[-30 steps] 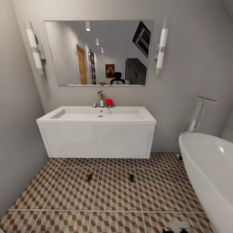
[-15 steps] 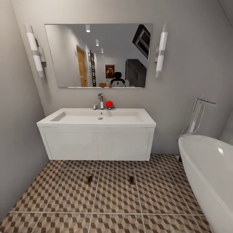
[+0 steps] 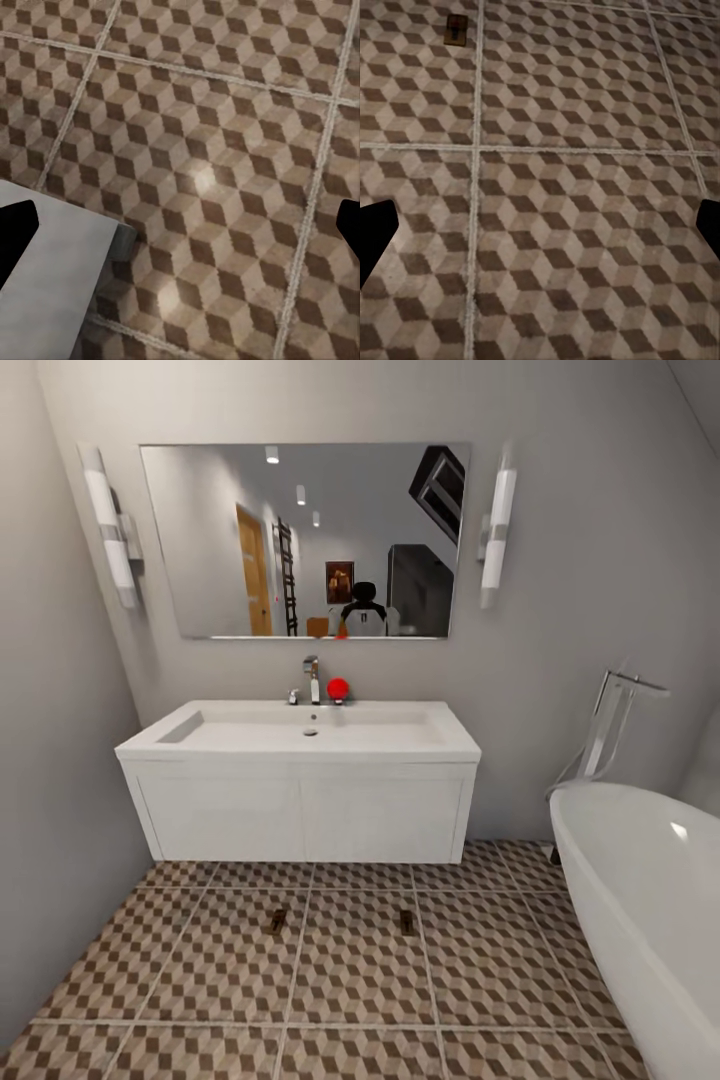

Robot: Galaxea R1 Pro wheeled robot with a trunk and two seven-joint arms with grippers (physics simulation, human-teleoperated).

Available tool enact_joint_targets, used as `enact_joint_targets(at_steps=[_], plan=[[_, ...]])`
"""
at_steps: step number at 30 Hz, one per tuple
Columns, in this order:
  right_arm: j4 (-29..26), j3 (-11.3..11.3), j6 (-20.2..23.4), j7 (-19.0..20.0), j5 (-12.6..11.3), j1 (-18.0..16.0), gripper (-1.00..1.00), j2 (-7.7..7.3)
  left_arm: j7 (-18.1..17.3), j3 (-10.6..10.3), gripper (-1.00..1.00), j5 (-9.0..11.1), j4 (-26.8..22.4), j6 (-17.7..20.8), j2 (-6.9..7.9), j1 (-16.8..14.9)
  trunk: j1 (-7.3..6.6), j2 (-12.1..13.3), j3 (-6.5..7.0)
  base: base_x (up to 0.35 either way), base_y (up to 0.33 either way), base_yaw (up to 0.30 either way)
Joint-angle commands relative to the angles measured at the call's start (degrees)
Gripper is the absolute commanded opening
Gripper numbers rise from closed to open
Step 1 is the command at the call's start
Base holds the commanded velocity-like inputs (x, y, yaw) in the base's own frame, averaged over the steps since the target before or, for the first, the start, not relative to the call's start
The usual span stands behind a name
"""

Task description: Take the four mousetraps from the cabinet in the bathroom and place them on the bathroom floor. Make sure all four end up on the same floor surface, and ensure that at least two of them are either under or directly next to the same bathroom sink.

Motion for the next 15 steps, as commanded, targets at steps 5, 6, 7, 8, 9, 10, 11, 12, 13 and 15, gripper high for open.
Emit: enact_joint_targets(at_steps=[5,6,7,8,9,10,11,12,13,15], plan=[[0.2,-0.1,-0.5,-0.3,0.4,-0.1,1.00,0.01,0.2,-0.5,1.00,0.2,0.2,-0.2,-0.02,-0.1,-1.11,2.0,0.85,0.000,0.000,0.000],[0.2,-0.1,-0.5,-0.3,0.3,-0.1,1.00,0.00,0.2,-0.5,1.00,0.2,0.2,-0.2,-0.02,-0.1,-1.33,2.4,1.03,0.000,0.000,0.000],[0.2,-0.1,-0.5,-0.3,0.3,0.0,1.00,0.00,0.2,-0.5,1.00,0.2,0.2,-0.2,-0.01,-0.1,-1.55,2.8,1.21,0.000,0.000,0.000],[0.2,-0.1,-0.6,-0.3,0.3,0.0,1.00,0.00,0.1,-0.5,1.00,0.2,0.2,-0.1,-0.04,-0.1,-1.77,3.2,1.38,0.000,0.000,0.000],[0.2,-0.2,-0.6,-0.3,0.4,0.0,1.00,0.00,0.1,-0.5,1.00,0.2,0.2,-0.1,-0.05,-0.1,-1.99,3.6,1.56,0.000,0.000,0.000],[0.2,-0.2,-0.6,-0.3,0.4,0.0,1.00,0.00,0.1,-0.5,1.00,0.2,0.2,-0.1,-0.06,-0.1,-2.21,4.0,1.74,0.000,0.000,0.000],[0.2,-0.2,-0.6,-0.3,0.4,0.0,1.00,0.00,0.1,-0.5,1.00,0.2,0.2,-0.1,-0.07,-0.1,-2.43,4.4,1.92,0.000,0.000,0.000],[0.2,-0.2,-0.6,-0.3,0.4,0.0,1.00,0.00,0.0,-0.5,1.00,0.2,0.2,0.0,-0.07,-0.1,-2.65,4.8,2.10,0.000,0.000,0.000],[0.2,-0.2,-0.6,-0.4,0.4,0.0,1.00,0.00,0.0,-0.5,1.00,0.2,0.2,0.0,-0.08,-0.1,-2.87,5.2,2.28,0.000,0.000,0.000],[0.2,-0.2,-0.6,-0.4,0.4,0.0,1.00,0.00,0.0,-0.5,1.00,0.2,0.2,0.0,-0.09,-0.1,-3.31,6.0,2.64,0.000,0.000,0.000]])
